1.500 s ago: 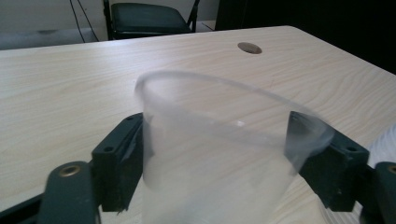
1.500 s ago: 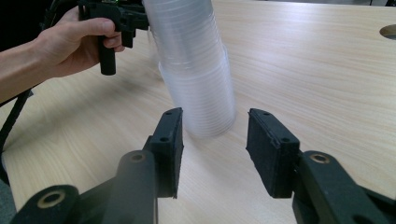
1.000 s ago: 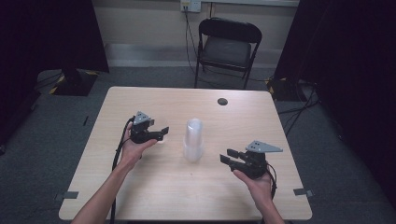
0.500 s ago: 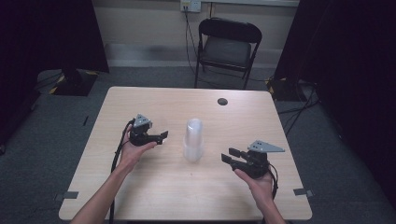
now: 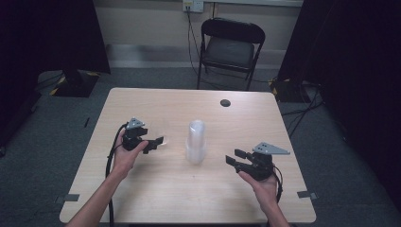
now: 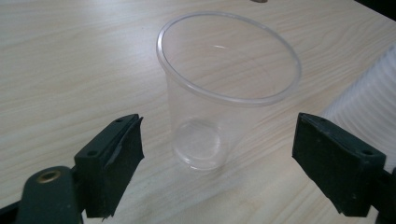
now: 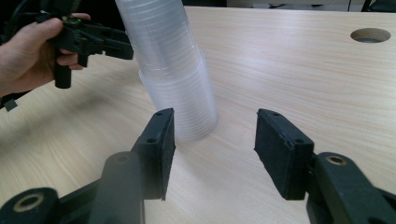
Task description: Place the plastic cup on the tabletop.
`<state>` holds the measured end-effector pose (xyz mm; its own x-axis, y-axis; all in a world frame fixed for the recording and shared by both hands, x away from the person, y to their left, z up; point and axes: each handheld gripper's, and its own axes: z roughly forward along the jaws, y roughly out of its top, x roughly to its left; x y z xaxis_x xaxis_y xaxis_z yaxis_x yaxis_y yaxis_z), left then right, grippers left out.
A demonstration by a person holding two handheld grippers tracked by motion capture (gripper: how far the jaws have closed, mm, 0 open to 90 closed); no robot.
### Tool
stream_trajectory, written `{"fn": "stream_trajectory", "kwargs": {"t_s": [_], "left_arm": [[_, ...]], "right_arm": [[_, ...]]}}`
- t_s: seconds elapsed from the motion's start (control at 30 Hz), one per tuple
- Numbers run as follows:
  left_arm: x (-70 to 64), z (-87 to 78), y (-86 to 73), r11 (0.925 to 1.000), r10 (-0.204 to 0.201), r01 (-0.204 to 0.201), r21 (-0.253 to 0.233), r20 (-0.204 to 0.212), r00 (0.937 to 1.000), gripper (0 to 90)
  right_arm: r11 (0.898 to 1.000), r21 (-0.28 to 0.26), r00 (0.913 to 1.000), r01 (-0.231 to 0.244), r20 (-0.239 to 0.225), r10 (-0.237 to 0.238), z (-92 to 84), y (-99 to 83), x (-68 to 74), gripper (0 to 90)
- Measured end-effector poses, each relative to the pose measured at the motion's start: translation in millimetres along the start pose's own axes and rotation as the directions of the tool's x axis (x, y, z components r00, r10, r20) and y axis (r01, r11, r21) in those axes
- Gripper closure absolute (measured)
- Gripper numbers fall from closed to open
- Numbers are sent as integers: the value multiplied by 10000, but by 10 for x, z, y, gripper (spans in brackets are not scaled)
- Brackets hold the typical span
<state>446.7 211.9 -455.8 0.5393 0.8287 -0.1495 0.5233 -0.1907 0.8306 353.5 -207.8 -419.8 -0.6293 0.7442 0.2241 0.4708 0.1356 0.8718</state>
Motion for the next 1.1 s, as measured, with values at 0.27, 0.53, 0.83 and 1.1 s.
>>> {"fn": "stream_trajectory", "kwargs": {"t_s": [0.27,0.53,0.83,1.1], "left_arm": [[-35,-280,8,9991,292,-298,-293,-187,9994,174],[-57,-490,-69,9981,572,-577,-207,-235,9981,174],[-222,-655,-134,9976,622,-625,-314,-89,9980,173],[-373,-772,-263,9948,985,-989,-247,-153,9950,173]], "right_arm": [[10000,55,9998,-11,179,10,5,-13,-13,449],[9999,94,9994,-107,326,104,15,-27,-64,432],[9999,78,9985,-128,536,124,-9,-29,-81,403],[9998,194,9977,7,674,-20,-21,-29,-60,392]]}}
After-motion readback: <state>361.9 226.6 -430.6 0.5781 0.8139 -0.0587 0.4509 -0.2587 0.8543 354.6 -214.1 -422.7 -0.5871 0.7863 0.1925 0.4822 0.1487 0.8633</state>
